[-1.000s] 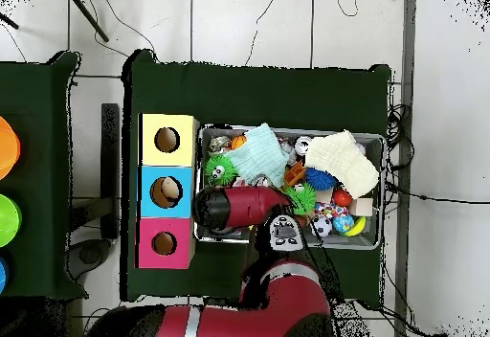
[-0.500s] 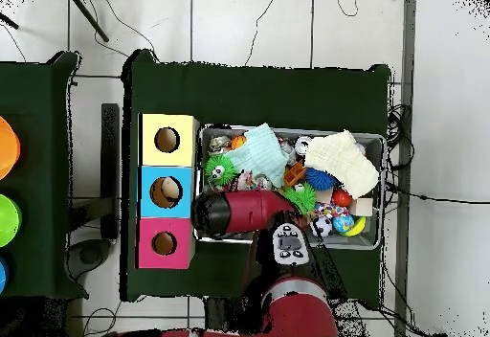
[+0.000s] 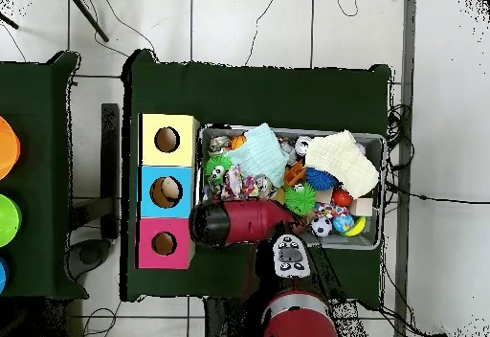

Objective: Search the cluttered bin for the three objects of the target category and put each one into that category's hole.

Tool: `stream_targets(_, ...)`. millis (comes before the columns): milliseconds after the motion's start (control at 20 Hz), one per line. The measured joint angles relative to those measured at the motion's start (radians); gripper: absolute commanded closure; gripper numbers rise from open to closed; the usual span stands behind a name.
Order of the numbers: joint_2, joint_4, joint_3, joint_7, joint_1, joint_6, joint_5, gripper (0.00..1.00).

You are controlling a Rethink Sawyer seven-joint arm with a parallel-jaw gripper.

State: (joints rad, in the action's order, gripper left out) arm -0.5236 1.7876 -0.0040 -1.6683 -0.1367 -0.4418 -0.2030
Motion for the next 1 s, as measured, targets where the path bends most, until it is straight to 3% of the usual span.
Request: stream_targets(1000,0.069,0.025,0.0,0.0,0.001,0.171,0.001,0.0)
